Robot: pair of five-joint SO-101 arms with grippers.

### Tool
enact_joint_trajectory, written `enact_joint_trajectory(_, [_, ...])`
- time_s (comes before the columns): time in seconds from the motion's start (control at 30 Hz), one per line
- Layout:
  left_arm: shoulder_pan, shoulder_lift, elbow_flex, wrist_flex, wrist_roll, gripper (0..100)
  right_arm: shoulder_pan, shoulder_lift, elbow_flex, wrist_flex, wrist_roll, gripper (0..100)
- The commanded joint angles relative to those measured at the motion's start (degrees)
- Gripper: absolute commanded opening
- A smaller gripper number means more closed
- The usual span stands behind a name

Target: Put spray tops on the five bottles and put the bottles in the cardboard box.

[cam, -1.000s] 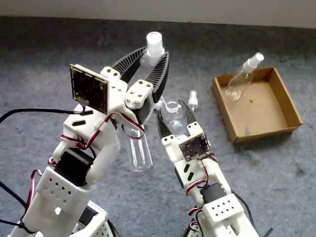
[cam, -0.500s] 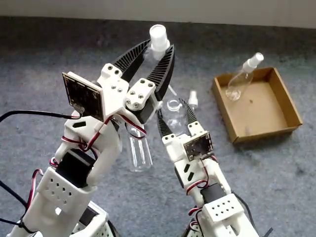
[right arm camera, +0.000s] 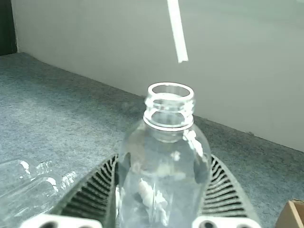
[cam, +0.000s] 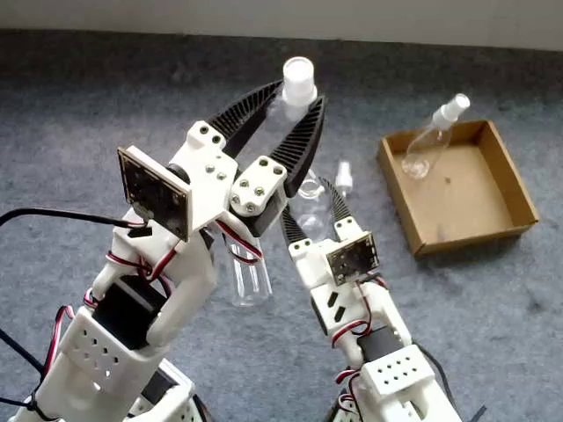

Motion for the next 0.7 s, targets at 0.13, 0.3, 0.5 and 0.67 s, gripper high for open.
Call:
enact_joint_trajectory(0.13, [1.2,-1.2,0.7,0.3,-1.1,1,-0.4,-0.9,10.1,0.3,-0.6,10.8])
enact_joint_trajectory(0.3, [1.2,-1.2,0.8,5.5,-1.1,1,-0.4,-0.9,10.1,0.3,-0.6,10.8])
enact_joint_trajectory(0.5, [1.2,-1.2,4.2,4.7,-1.1,1,-0.4,-0.9,10.1,0.3,-0.6,10.8])
enact_joint_trajectory(0.67, [1.4,-1.1,11.5,-0.5,-1.1,1,-0.4,-0.9,10.1,0.3,-0.6,10.8])
